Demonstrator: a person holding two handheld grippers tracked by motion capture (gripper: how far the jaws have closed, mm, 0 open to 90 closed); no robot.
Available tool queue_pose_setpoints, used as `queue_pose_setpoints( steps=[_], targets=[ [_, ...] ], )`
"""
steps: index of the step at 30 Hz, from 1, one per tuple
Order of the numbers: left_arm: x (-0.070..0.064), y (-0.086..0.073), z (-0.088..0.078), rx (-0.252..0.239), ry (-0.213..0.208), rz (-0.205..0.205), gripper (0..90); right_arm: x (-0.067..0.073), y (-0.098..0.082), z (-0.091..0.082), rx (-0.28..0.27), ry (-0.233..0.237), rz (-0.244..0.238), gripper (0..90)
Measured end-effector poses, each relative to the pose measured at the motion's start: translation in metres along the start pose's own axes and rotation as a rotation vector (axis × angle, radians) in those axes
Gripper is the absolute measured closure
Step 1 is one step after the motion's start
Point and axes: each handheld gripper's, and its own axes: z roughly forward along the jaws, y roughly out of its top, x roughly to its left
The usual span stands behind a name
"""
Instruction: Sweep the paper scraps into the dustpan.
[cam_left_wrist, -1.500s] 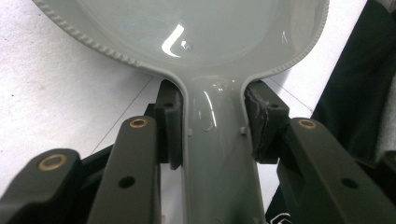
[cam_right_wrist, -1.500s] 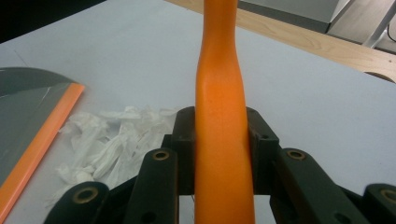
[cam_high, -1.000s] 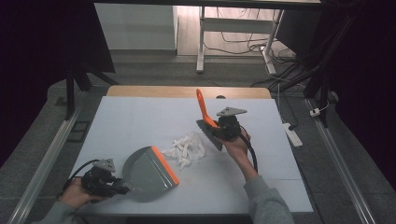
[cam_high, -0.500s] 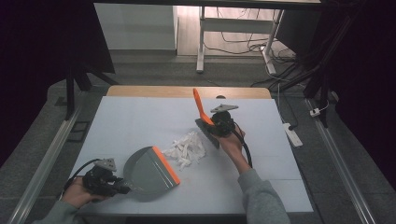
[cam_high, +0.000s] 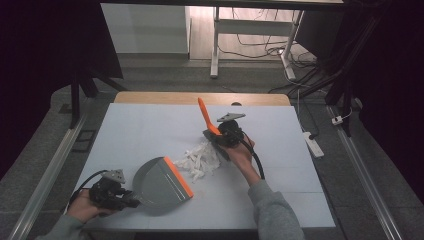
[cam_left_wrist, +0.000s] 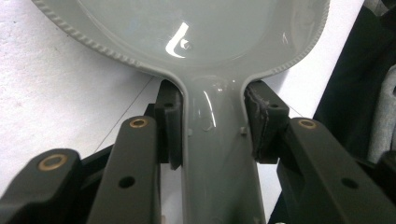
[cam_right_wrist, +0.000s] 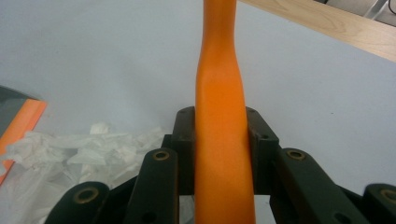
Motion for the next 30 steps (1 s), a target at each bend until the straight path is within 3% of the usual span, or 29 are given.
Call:
queue_pose_setpoints(
  steps=[22,30],
  targets=[
    [-0.001,0.004,0.004,-0.004,-0.006,-0.003,61.8,0.040,0.006,0.014,0.028,0.045,-0.086,70.3],
    [-0.001,0.005,0.005,-0.003,-0.007,-0.001,61.8,0.060,0.007,0.016,0.037,0.076,-0.123,70.3]
  ],
)
